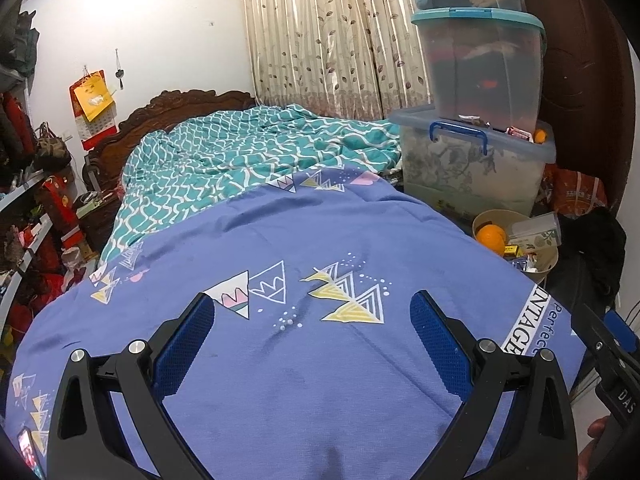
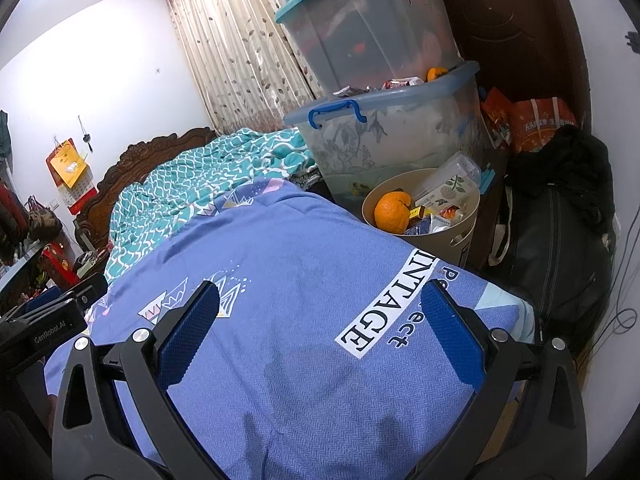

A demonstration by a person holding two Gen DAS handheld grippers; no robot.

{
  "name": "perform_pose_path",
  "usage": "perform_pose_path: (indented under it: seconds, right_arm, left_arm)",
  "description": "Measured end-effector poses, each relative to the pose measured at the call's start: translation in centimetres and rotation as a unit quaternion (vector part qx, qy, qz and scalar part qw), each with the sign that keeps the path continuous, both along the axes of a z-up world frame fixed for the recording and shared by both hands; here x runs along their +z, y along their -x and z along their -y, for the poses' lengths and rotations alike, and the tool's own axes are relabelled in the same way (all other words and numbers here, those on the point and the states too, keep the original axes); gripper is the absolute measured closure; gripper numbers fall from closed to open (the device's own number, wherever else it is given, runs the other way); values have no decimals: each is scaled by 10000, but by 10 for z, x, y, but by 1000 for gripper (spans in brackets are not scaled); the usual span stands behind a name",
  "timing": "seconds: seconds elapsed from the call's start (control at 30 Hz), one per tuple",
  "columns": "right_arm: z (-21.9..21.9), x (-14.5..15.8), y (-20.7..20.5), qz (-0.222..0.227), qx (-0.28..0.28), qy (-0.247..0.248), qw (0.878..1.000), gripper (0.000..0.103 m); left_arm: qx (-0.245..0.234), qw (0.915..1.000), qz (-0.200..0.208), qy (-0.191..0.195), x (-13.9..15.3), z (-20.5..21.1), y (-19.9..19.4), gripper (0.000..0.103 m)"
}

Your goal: Collect trash

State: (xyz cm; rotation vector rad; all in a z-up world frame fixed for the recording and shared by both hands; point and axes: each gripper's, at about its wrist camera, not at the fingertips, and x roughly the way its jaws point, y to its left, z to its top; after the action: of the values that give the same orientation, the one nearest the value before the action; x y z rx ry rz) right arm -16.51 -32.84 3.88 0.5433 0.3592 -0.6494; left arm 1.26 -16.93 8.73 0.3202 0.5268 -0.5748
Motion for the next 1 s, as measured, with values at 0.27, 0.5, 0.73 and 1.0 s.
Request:
perform_pose_path:
  seconds: [0.27, 0.5, 0.73, 1.0]
  right_arm:
    - [0, 0, 0, 2, -6, -6, 10000, 3]
    - [0, 0, 0, -5, 3, -3, 10000, 3]
    - [0, 0, -1, -5, 10, 0, 10000, 3]
    - [-1, 0, -2, -8, 21, -5, 10000, 3]
  left_arm:
    - [20, 10000, 68, -18, 2, 0, 1, 8]
    - [43, 10000, 48, 26, 3, -1, 0, 8]
    - [12, 10000, 63, 32, 4, -1, 1, 8]
    - [17, 10000, 77, 17, 4, 0, 2, 8]
